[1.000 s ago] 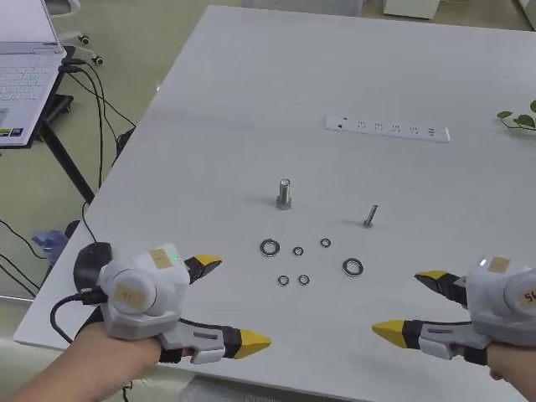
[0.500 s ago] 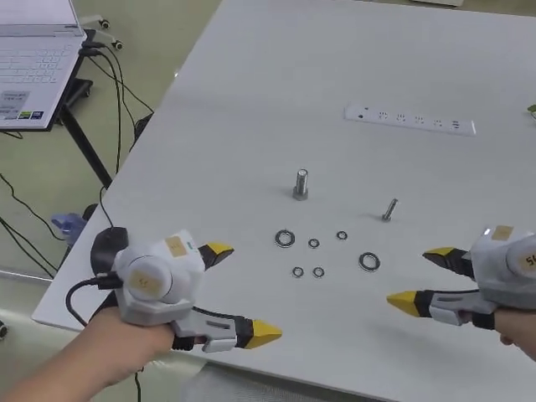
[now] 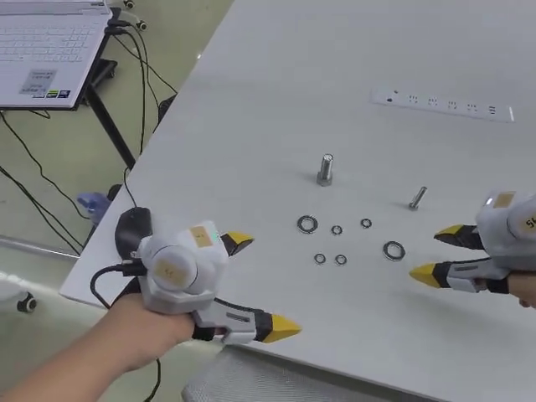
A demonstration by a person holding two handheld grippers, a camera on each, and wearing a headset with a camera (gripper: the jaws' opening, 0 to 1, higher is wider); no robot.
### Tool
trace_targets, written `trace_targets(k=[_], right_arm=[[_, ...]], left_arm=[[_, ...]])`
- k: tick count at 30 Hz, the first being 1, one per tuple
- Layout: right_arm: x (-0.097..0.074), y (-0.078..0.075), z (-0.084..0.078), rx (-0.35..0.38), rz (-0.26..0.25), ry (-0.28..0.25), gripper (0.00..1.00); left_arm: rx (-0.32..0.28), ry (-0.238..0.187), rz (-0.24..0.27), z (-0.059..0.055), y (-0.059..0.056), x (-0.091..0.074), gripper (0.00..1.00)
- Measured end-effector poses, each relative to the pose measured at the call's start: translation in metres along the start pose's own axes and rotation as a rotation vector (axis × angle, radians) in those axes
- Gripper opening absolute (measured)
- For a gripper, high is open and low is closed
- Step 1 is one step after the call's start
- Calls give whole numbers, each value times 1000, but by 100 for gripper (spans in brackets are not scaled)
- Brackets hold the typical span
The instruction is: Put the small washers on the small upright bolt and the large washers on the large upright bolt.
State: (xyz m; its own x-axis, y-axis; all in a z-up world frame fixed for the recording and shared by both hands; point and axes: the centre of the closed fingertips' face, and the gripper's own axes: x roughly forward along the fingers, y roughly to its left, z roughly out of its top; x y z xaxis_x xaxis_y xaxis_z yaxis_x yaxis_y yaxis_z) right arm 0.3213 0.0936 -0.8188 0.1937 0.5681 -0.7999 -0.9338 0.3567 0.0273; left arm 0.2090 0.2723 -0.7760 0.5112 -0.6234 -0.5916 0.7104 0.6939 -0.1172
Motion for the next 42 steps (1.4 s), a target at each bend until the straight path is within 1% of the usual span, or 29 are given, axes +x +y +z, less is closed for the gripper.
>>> trace_targets(k=[1, 2, 4, 7, 13, 14, 18, 23, 24, 26, 27, 29, 30, 31, 34, 35, 38, 40, 42], right_arm=[[1, -1, 0, -5, 2, 9, 48], [3, -3, 1, -11, 5, 20, 47], [6, -5, 2, -17, 12, 26, 45], [12, -6, 5, -35, 28, 53, 42], [24, -5, 1, -95, 53, 119, 41], [25, -5, 2, -92, 52, 118, 41], [32, -5, -2, -120, 74, 171, 39], [41, -7, -3, -148, 80, 208, 38], [42, -7, -2, -151, 84, 210, 38], [45, -7, -3, -170, 85, 234, 37], [46, -7, -4, -175, 87, 240, 37], [50, -7, -5, -180, 88, 261, 36], [51, -7, -6, -188, 87, 274, 36], [52, -6, -7, -192, 89, 282, 35], [56, -5, -6, -201, 93, 292, 35], [58, -5, -6, -204, 95, 299, 35], [60, -4, -7, -212, 97, 314, 35], [61, -4, -9, -221, 99, 331, 35], [61, -4, -8, -228, 91, 330, 34]], left_arm=[[2, -4, 7, 1, 1, -1, 85], [-2, -23, 14, 6, 3, -3, 84], [-12, -30, 13, 7, 4, -4, 85], [10, -16, 16, 6, 5, -3, 84], [8, -9, 9, 4, 7, -2, 84], [6, -6, 7, 3, 7, -1, 85], [9, -1, -4, 0, 4, 1, 84], [1, 7, -8, -5, 2, 3, 84], [0, 5, -7, -5, 2, 3, 83], [-2, -11, -9, -2, 0, 4, 83], [-3, -12, -9, -2, 0, 4, 83], [7, -10, -8, -3, 1, 4, 83], [18, -2, -7, -4, 1, 5, 83], [25, 4, -7, -5, 1, 5, 83], [23, -5, -14, -2, 0, 5, 83], [32, -7, -13, 0, 1, 5, 83], [44, 18, -12, -5, 4, 6, 85], [46, 20, -12, -6, 4, 6, 86], [46, 27, -10, -8, 5, 7, 87]])
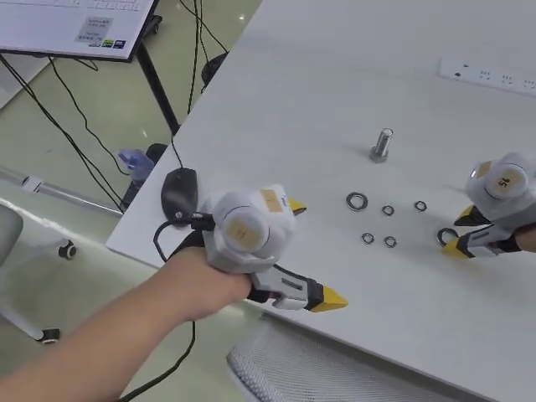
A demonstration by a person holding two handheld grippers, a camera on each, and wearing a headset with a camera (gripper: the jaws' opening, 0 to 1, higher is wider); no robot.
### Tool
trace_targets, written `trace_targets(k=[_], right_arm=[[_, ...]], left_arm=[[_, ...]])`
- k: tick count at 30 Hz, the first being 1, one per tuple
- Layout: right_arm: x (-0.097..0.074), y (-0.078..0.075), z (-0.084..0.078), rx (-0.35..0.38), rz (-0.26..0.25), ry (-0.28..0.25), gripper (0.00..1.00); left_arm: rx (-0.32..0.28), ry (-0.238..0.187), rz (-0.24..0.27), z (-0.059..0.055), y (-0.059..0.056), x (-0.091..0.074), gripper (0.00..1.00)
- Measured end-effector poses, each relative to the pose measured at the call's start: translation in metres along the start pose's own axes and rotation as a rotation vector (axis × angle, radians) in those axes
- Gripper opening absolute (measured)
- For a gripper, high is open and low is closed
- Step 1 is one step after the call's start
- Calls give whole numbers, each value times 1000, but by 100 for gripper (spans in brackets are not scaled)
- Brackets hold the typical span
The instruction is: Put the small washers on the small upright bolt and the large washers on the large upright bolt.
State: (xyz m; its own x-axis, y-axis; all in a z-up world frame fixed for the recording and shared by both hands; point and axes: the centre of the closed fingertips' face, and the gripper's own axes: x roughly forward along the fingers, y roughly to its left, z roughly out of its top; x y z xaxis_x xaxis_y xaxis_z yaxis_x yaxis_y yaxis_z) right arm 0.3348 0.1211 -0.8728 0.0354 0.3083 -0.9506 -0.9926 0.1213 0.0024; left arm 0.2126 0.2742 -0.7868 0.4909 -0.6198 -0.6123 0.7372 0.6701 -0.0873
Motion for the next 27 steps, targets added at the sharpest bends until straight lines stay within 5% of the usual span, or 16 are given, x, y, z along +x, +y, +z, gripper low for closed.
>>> trace_targets(k=[13, 27], right_arm=[[1, 1, -2, -8, -7, 69, 32], [0, 1, -4, -1, -1, 89, 22]], left_arm=[[22, 27, 21, -5, 5, 2, 94], [24, 21, -3, -1, 0, -1, 85]])
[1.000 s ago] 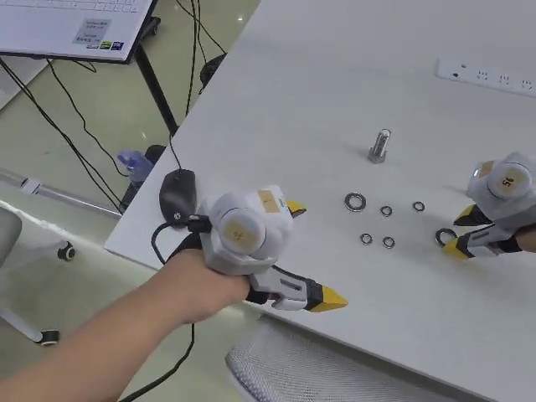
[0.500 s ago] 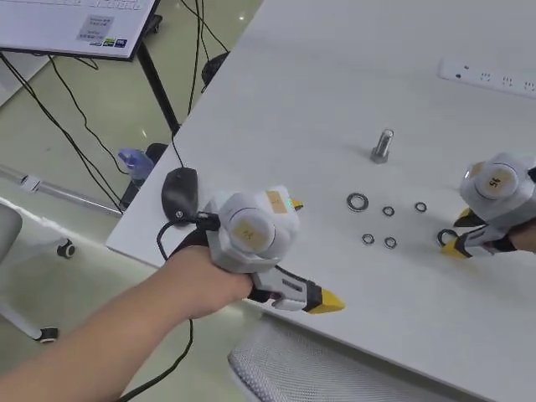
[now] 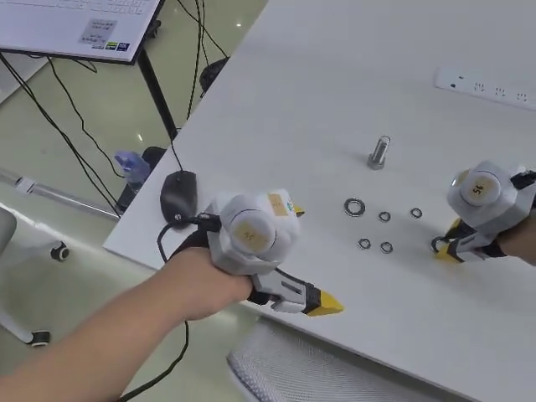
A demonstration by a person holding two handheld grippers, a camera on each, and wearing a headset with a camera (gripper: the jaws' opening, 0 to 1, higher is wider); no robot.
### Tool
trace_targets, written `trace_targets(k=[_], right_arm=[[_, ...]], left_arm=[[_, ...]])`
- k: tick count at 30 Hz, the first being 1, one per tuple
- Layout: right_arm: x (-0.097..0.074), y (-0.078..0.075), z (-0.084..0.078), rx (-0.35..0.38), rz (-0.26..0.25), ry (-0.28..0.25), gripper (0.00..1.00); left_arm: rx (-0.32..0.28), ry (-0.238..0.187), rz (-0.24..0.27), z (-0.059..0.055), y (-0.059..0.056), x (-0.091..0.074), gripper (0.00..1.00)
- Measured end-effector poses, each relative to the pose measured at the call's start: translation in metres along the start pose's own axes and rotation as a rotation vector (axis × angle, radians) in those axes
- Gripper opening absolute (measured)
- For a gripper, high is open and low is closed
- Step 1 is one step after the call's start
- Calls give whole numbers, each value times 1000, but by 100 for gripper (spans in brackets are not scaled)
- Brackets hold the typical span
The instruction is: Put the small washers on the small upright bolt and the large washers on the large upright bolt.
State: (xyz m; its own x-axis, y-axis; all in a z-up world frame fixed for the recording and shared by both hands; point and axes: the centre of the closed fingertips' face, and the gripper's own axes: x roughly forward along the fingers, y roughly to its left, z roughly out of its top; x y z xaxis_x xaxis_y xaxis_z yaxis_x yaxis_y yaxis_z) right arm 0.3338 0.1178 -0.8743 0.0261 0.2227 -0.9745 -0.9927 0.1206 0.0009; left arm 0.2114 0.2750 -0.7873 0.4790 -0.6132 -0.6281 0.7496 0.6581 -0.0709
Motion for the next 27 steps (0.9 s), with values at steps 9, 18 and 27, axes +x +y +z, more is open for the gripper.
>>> trace_targets(k=[9, 18, 27], right_arm=[[-2, 2, 2, 14, 10, -2, 21], [-12, -1, 5, -4, 11, 21, 21], [-36, -9, 21, -37, 2, 21, 21]], left_arm=[[3, 3, -5, -2, -1, -10, 82], [-3, 13, -9, -7, -5, -14, 79], [-7, 11, -8, -8, -6, -15, 77]])
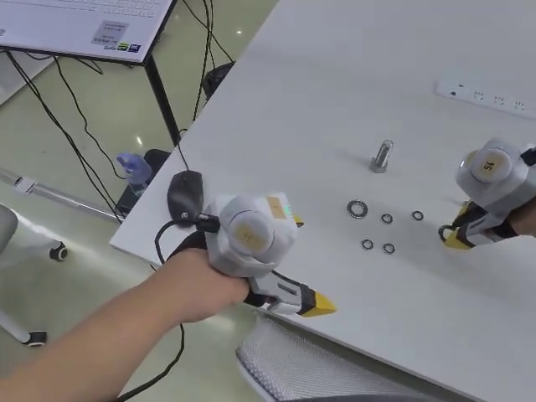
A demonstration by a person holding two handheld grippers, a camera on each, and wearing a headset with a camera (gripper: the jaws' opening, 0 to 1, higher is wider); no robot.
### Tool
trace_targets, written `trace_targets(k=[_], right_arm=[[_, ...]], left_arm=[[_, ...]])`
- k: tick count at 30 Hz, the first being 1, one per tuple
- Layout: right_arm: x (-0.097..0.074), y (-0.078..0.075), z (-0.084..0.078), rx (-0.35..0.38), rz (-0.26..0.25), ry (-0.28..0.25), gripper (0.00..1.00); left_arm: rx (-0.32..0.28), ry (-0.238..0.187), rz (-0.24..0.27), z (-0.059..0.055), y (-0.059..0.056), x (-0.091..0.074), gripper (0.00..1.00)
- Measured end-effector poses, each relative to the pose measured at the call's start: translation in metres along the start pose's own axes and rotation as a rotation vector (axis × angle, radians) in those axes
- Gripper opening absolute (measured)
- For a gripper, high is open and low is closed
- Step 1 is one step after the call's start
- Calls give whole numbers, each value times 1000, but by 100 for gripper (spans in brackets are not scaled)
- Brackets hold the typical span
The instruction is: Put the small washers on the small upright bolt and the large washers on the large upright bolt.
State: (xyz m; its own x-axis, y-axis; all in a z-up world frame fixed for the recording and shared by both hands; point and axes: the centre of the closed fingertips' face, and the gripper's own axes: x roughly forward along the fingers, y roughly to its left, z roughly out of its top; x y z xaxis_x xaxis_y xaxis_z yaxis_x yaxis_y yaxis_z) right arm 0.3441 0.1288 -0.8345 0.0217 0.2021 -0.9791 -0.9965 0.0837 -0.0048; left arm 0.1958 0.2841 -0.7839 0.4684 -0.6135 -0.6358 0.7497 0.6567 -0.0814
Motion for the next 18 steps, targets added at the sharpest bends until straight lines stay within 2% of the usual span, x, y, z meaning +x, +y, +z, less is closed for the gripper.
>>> trace_targets(k=[13, 18], right_arm=[[-30, -25, 30, -36, -20, 12, 21], [-28, -39, 38, -35, -14, 2, 21]], left_arm=[[-3, -11, 6, 1, 10, 1, 77], [-1, -7, 2, 0, 12, 3, 76]])
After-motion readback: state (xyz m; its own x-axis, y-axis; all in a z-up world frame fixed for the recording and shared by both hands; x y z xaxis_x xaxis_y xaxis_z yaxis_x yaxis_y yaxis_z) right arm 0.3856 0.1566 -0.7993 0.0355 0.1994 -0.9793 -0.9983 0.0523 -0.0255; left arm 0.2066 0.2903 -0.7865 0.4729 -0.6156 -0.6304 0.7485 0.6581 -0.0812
